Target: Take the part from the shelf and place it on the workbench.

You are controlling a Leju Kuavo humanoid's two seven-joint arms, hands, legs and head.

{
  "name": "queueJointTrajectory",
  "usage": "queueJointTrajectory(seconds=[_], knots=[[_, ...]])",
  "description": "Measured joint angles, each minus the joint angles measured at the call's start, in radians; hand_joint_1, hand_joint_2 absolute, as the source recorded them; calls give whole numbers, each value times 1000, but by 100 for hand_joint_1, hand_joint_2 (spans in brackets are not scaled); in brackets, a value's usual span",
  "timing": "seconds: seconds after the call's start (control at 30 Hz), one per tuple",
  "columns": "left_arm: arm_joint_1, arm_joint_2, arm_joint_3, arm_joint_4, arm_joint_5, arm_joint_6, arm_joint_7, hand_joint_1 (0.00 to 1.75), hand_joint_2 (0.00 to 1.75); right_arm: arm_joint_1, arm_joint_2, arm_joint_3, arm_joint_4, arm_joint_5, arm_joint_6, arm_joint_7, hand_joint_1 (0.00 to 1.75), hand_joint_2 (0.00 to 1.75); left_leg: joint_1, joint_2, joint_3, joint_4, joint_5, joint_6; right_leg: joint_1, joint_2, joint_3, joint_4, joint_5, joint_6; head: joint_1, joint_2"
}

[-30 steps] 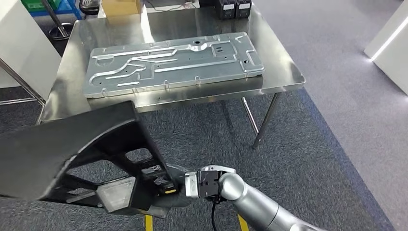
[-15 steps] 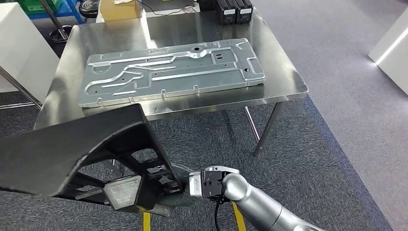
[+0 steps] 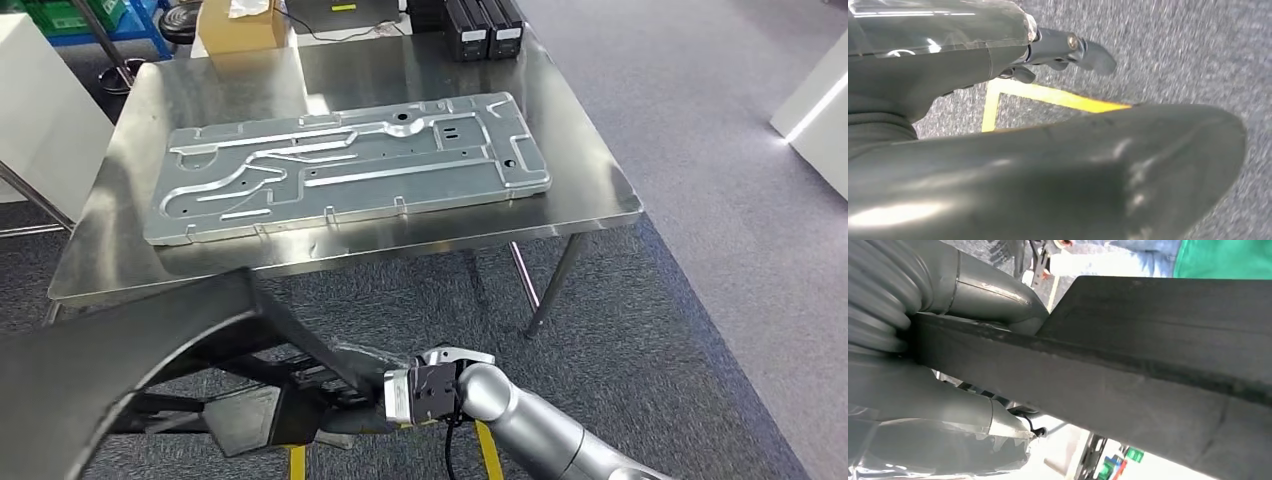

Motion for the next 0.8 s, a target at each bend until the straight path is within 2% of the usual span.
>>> queueJointTrajectory(seconds=[0.07, 0.1, 0.13, 0.2, 0.23, 0.27, 0.3, 0.37, 0.43, 0.53, 0.6, 0.67, 0.73, 0.77, 0.8], knots=[[1, 1, -1, 0, 0, -1, -1, 0, 0, -3, 0, 6, -7, 3, -4, 2, 173, 175, 5, -12, 26, -16, 13, 9, -2, -3, 3, 28, -4, 12, 1, 0], [1, 2, -1, 0, 0, -1, 0, 0, 0, -7, 0, 7, -12, 1, -5, 4, 173, 175, 8, -15, 38, -20, 14, 11, -3, 0, -9, 57, -15, 18, 2, 0], [1, 1, -2, 0, 0, -2, 0, 0, 0, -9, 0, 9, -15, -2, -6, 9, 173, 175, 11, -18, 46, -23, 13, 13, -6, 3, -37, 104, -34, 24, 2, 0], [2, 1, -3, 0, 0, -2, 2, 0, 0, -11, -1, 11, -18, -8, -5, 18, 173, 175, 14, -25, 52, -24, 5, 13, -12, 7, -117, 215, -84, 35, 3, 0], [2, 1, -4, 0, 1, -2, 3, 0, 0, -10, -2, 13, -19, -10, -5, 21, 173, 175, 15, -27, 57, -23, -1, 12, -16, 7, -152, 250, -100, 40, 3, 0], [3, 1, -5, 0, 2, -1, 4, 0, 0, -9, -2, 16, -19, -12, -5, 22, 173, 175, 17, -30, 63, -23, -8, 9, -20, 7, -171, 254, -99, 44, 3, 0], [3, 1, -5, 0, 4, 0, 4, 0, 0, -9, -3, 17, -19, -14, -4, 23, 173, 175, 19, -32, 72, -23, -15, 5, -23, 7, -173, 225, -74, 47, 3, 0], [3, 1, -6, 0, 8, 2, 5, 0, 0, -11, -3, 19, -19, -17, -4, 23, 173, 175, 24, -35, 95, -23, -33, -5, -27, 6, -140, 101, 23, 50, 4, 0], [2, 1, -6, 0, 10, 4, 5, 0, 0, -13, -4, 21, -19, -19, -4, 22, 173, 175, 25, -37, 109, -22, -51, -20, -23, 4, -113, 12, 74, 39, 4, 0], [0, 2, -7, 1, 11, 1, 5, 0, 0, -17, -3, 23, -20, -24, -6, 22, 173, 175, 25, -36, 119, -11, -59, -42, -19, 8, -103, -1, 72, 8, 3, 0], [-1, 3, -8, 1, 11, -3, 4, 0, 0, -23, -2, 23, -23, -31, -9, 21, 173, 175, 28, -36, 106, 33, -68, -50, -20, 10, -86, -5, 65, -8, 3, 0], [-3, 3, -9, 1, 11, -6, 3, 0, 0, -28, -2, 24, -26, -35, -11, 21, 173, 175, 30, -36, 47, 138, -107, -56, -18, 9, -71, -6, 53, -17, 2, 0], [-3, 3, -11, 1, 11, -7, 3, 0, 0, -28, -2, 25, -27, -37, -12, 21, 173, 175, 30, -36, -33, 249, -154, -60, -14, 11, -59, -6, 39, -22, 2, 0], [-2, 3, -12, 1, 11, -8, 2, 0, 0, -27, -2, 26, -27, -37, -12, 21, 173, 175, 30, -36, -59, 270, -157, -59, -11, 12, -50, -6, 32, -24, 2, 0], [0, 3, -14, 1, 12, -7, 2, 0, 0, -27, -2, 27, -27, -37, -13, 21, 173, 175, 30, -36, -68, 256, -140, -56, -9, 14, -40, -6, 24, -24, 2, 0]])
